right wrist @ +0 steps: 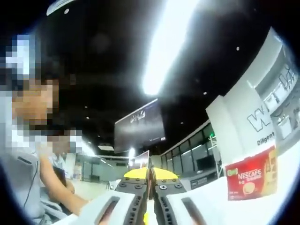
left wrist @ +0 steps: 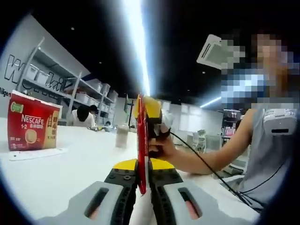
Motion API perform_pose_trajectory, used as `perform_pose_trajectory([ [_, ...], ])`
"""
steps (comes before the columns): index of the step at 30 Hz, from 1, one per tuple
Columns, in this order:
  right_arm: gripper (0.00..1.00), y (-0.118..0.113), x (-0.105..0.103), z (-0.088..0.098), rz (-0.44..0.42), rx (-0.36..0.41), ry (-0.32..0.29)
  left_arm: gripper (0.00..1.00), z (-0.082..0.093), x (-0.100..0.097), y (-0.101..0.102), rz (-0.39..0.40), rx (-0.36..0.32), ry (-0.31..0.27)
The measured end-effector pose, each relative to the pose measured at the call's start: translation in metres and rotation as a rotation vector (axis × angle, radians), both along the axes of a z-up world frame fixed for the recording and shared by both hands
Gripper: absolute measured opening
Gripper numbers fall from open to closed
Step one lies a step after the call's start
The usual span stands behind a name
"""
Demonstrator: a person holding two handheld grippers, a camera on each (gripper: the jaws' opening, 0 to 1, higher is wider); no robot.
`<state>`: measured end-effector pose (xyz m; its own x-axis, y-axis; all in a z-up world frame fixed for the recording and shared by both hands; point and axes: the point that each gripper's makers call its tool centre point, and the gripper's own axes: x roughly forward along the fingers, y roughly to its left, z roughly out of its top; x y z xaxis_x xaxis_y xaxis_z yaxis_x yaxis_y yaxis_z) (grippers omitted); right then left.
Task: Tear open the coffee pouch, take out the coffee, and pour the coffee from the pouch into the cup
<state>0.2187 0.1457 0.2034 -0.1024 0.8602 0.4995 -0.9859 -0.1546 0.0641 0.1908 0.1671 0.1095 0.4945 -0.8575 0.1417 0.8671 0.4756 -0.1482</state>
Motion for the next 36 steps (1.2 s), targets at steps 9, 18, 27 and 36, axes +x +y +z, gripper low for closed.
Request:
perform_pose_trajectory([
  [9,0.04,0.0000,-0.0039,0.0019,-0.002,0.004,0.001,0.11,0.0015,0.0030,0.0011,0.010,0.007,-0.009],
  [18,0.04,0.0006,-0.0021,0.0007,-0.006,0.001,0.005,0.11,0.0001,0.0075,0.0038,0.011,0.006,-0.004],
  [27,0.04,0.0017,-0.0008,0.0006,-0.009,-0.001,0.002,0.11,-0.0005,0.0079,0.0049,0.014,0.010,-0.005],
  [36,0.03,0.0033,-0.0036,0.0001,-0.008,-0.004,0.000,0.11,-0.0023,0.0085,0.0047,0.019,0.020,-0.005],
])
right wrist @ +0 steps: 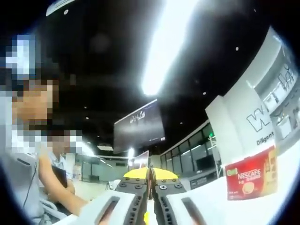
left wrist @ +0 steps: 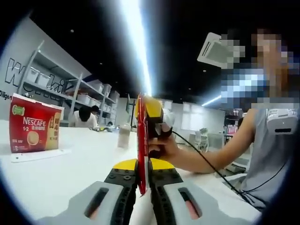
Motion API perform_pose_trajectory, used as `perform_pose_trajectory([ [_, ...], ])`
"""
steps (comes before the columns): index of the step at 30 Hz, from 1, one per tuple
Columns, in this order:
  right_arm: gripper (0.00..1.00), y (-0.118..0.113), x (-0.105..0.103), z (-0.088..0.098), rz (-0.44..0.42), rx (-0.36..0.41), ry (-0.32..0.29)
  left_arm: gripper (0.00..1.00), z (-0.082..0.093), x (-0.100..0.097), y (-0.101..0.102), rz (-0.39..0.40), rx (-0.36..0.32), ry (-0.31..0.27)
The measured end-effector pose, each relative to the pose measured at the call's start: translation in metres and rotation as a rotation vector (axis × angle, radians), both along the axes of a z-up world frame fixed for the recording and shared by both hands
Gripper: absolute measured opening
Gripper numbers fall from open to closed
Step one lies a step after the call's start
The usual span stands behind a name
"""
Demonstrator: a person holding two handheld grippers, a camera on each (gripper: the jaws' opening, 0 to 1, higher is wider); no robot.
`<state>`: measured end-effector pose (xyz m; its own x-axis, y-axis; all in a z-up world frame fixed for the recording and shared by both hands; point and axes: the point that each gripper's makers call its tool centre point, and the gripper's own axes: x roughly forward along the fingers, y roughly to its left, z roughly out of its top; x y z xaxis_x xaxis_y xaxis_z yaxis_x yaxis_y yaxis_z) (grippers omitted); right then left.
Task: Tear open the coffee pouch, take out the coffee, and pour the coffee from the pouch into the cup
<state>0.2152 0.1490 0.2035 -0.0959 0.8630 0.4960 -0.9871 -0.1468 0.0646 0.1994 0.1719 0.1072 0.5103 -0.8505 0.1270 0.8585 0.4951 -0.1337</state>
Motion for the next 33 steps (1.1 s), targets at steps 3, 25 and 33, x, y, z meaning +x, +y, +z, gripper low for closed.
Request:
perform_pose_trajectory([
  [3,0.03,0.000,0.002,-0.001,-0.003,-0.004,0.000,0.11,-0.001,0.000,-0.001,0.000,-0.002,0.002],
  [25,0.02,-0.001,-0.011,0.008,-0.004,-0.041,-0.052,0.17,0.023,-0.014,-0.002,-0.043,-0.037,-0.094],
  [33,0.02,-0.006,-0.012,0.024,-0.027,-0.062,-0.026,0.15,0.040,-0.006,0.023,0.049,-0.010,0.031],
])
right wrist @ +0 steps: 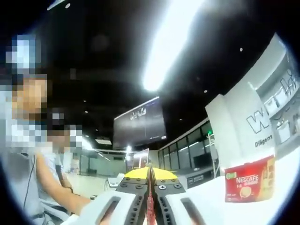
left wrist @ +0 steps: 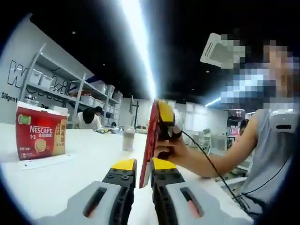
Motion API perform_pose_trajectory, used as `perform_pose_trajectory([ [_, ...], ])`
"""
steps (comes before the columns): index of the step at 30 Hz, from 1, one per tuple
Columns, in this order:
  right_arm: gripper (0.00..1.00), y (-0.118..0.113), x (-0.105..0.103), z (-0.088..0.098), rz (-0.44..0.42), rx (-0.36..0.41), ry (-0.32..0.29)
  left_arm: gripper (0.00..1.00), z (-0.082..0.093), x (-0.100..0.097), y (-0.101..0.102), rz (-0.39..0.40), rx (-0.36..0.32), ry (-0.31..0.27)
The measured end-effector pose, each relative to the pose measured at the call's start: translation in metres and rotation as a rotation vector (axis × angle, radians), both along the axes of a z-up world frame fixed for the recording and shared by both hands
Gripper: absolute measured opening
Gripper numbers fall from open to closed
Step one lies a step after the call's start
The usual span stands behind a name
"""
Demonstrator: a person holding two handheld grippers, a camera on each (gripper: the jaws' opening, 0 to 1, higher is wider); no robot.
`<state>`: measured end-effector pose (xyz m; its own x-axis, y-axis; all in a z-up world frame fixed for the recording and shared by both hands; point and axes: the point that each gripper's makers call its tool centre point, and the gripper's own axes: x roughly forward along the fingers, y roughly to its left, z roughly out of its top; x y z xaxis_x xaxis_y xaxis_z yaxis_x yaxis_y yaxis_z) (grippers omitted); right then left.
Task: Tear open the coffee pouch, take out the coffee, and pour the coffee from the pouch into the cup
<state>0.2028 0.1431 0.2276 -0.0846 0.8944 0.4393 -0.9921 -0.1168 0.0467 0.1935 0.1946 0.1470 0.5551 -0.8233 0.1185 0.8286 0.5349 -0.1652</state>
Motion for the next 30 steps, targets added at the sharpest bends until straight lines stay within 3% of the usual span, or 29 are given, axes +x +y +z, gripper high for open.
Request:
perform_pose_trajectory([
  [1,0.02,0.000,-0.002,0.001,-0.003,-0.008,0.004,0.17,0.007,-0.004,0.001,0.007,0.002,0.002],
  [3,0.02,-0.001,-0.006,0.003,-0.009,-0.027,0.011,0.20,0.024,-0.012,0.007,0.078,0.026,-0.055],
  [6,0.02,0.004,-0.011,0.000,-0.026,-0.073,0.038,0.21,0.037,-0.041,-0.004,0.082,0.047,-0.079],
  [7,0.02,0.005,-0.013,0.000,-0.029,-0.077,0.042,0.20,0.038,-0.036,0.003,0.095,0.045,-0.080],
  [8,0.02,0.007,-0.014,0.000,-0.030,-0.083,0.049,0.19,0.038,-0.034,0.005,0.109,0.036,-0.075],
  [11,0.02,0.011,-0.021,0.000,-0.024,-0.091,0.064,0.20,0.026,-0.054,-0.009,0.090,0.053,-0.011],
  [14,0.02,0.011,-0.031,0.001,-0.006,-0.095,0.073,0.19,0.018,-0.071,-0.021,0.081,0.091,0.005],
  [22,0.02,-0.002,-0.057,0.003,-0.009,-0.098,0.075,0.16,0.017,-0.098,-0.031,0.060,0.135,-0.021],
  [30,0.02,-0.009,-0.082,0.015,-0.047,-0.104,0.028,0.20,0.013,-0.106,-0.026,0.069,0.090,-0.023],
])
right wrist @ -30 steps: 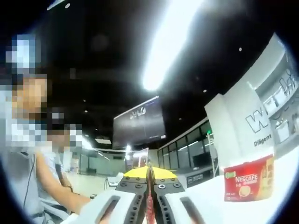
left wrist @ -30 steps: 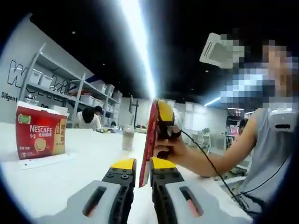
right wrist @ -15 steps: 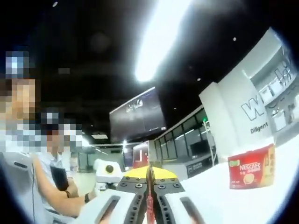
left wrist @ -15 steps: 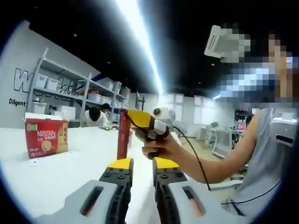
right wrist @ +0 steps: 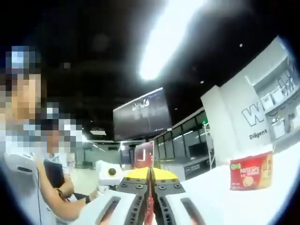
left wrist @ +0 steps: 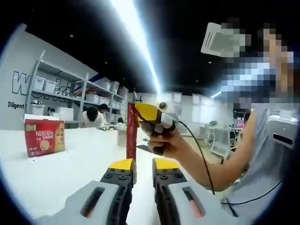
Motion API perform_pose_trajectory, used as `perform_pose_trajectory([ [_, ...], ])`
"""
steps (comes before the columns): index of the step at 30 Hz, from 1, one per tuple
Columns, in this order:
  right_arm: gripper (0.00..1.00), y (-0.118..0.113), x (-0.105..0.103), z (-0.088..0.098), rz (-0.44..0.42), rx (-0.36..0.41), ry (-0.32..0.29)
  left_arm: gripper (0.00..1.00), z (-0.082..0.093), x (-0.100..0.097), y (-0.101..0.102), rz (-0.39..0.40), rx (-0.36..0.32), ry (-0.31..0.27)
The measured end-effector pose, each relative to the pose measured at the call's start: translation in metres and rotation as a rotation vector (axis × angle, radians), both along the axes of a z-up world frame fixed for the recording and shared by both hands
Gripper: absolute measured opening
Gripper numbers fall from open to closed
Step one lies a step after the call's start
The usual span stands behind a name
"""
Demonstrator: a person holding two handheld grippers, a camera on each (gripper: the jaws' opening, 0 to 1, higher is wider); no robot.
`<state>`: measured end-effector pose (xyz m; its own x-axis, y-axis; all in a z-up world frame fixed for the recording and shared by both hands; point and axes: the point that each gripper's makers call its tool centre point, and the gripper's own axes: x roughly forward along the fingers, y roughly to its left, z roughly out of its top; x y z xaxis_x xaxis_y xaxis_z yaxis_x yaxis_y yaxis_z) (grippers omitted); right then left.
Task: Tear open the coffee pouch, take out the coffee, and pour the coffee from the pouch into the cup
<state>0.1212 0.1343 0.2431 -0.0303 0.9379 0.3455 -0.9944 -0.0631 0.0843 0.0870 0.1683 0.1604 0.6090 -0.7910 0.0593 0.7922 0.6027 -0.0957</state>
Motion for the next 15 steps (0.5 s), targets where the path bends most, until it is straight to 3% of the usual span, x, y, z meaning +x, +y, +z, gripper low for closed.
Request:
perform_pose_trajectory([
  [5,0.02,-0.001,-0.015,0.007,0.030,0.056,0.026,0.22,0.003,-0.009,0.000,0.029,0.009,-0.012],
  [8,0.02,-0.001,-0.024,0.002,0.035,0.070,0.032,0.21,0.012,-0.018,0.001,0.026,-0.004,-0.024],
  [10,0.02,0.000,-0.031,-0.002,0.041,0.078,0.044,0.21,0.010,-0.023,-0.001,0.021,0.024,-0.017],
  [12,0.02,0.005,-0.039,-0.007,0.041,0.062,0.050,0.21,0.007,-0.026,0.001,0.047,0.065,-0.020],
  [15,0.02,0.010,-0.046,-0.017,0.024,0.001,0.013,0.20,0.010,-0.033,0.002,0.042,0.045,-0.008],
])
